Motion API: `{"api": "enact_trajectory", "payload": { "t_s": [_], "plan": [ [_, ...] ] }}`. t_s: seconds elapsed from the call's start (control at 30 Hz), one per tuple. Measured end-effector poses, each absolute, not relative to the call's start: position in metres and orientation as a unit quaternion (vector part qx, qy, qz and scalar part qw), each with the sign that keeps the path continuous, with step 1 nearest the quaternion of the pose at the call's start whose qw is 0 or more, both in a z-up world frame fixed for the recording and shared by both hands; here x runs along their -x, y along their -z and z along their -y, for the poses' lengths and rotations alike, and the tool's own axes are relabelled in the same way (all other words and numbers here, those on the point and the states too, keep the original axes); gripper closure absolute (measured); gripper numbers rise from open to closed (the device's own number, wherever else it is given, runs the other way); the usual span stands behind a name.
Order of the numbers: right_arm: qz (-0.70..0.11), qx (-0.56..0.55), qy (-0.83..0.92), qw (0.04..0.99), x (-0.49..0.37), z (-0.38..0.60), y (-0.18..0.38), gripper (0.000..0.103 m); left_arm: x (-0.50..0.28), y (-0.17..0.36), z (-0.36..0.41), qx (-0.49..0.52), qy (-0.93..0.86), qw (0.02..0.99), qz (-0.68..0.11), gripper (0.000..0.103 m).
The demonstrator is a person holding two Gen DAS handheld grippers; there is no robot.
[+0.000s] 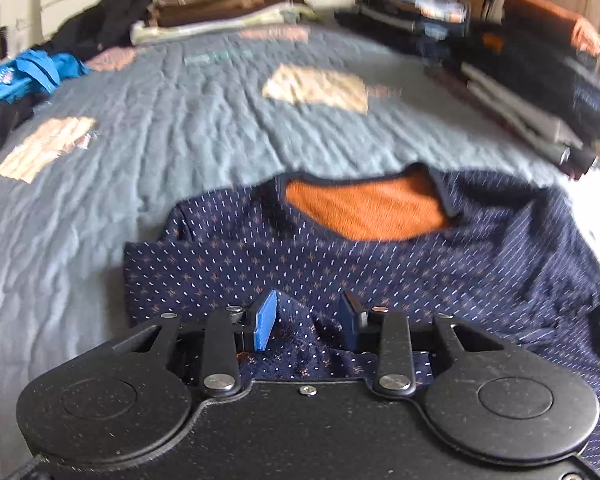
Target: Fold clothes
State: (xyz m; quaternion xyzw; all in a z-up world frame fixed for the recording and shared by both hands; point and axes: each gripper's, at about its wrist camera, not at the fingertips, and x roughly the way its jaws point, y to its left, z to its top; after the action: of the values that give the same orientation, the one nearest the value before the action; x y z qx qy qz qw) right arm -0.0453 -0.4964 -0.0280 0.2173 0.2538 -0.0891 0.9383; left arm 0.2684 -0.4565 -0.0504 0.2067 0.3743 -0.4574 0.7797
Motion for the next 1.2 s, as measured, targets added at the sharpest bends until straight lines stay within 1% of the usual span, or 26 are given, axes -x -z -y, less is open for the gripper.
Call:
{"api": "enact_trajectory", "payload": {
  "t_s": [0.23, 0.33, 0.5, 0.7, 0.8, 0.9, 0.93, 1.0, 1.03, 1.07, 1.13, 1.2],
  "plan": [
    [-0.248, -0.218, 0.085, 0.940, 0.047, 0.495, 0.024, 0.025, -0.282, 0.067, 0.473, -0.238, 0.427, 0.769, -0.412, 0.068],
    [-0.246, -0.216, 0.083, 0.941, 0.047, 0.494, 0.023, 0.024, -0.283, 0.064, 0.469, -0.222, 0.441, 0.763, -0.417, 0.096],
    [-0.242, -0.222, 0.081, 0.941, 0.049, 0.495, 0.020, 0.023, -0.282, 0.049, 0.453, -0.195, 0.473, 0.754, -0.411, 0.098],
    [-0.244, -0.228, 0.077, 0.940, 0.049, 0.498, 0.019, 0.022, -0.269, 0.025, 0.405, -0.197, 0.529, 0.729, -0.388, 0.098],
    [-0.250, -0.225, 0.072, 0.939, 0.049, 0.497, 0.019, 0.022, -0.258, 0.031, 0.381, -0.215, 0.550, 0.702, -0.397, 0.098],
    [-0.255, -0.225, 0.068, 0.938, 0.047, 0.496, 0.021, 0.021, -0.246, 0.048, 0.363, -0.240, 0.552, 0.679, -0.420, 0.097],
    [-0.257, -0.225, 0.068, 0.937, 0.047, 0.495, 0.021, 0.021, -0.244, 0.052, 0.358, -0.245, 0.549, 0.675, -0.427, 0.095],
    [-0.261, -0.226, 0.066, 0.936, 0.046, 0.495, 0.022, 0.021, -0.241, 0.059, 0.349, -0.252, 0.545, 0.669, -0.438, 0.088],
    [-0.263, -0.226, 0.066, 0.936, 0.046, 0.495, 0.023, 0.021, -0.242, 0.060, 0.345, -0.247, 0.541, 0.670, -0.444, 0.077],
    [-0.265, -0.226, 0.066, 0.935, 0.046, 0.495, 0.023, 0.021, -0.245, 0.057, 0.342, -0.233, 0.541, 0.675, -0.444, 0.063],
    [-0.267, -0.225, 0.067, 0.935, 0.046, 0.495, 0.024, 0.021, -0.255, 0.050, 0.337, -0.194, 0.542, 0.688, -0.441, 0.052],
    [-0.265, -0.227, 0.068, 0.934, 0.046, 0.496, 0.024, 0.021, -0.267, 0.043, 0.335, -0.149, 0.544, 0.698, -0.442, 0.050]
  ]
}}
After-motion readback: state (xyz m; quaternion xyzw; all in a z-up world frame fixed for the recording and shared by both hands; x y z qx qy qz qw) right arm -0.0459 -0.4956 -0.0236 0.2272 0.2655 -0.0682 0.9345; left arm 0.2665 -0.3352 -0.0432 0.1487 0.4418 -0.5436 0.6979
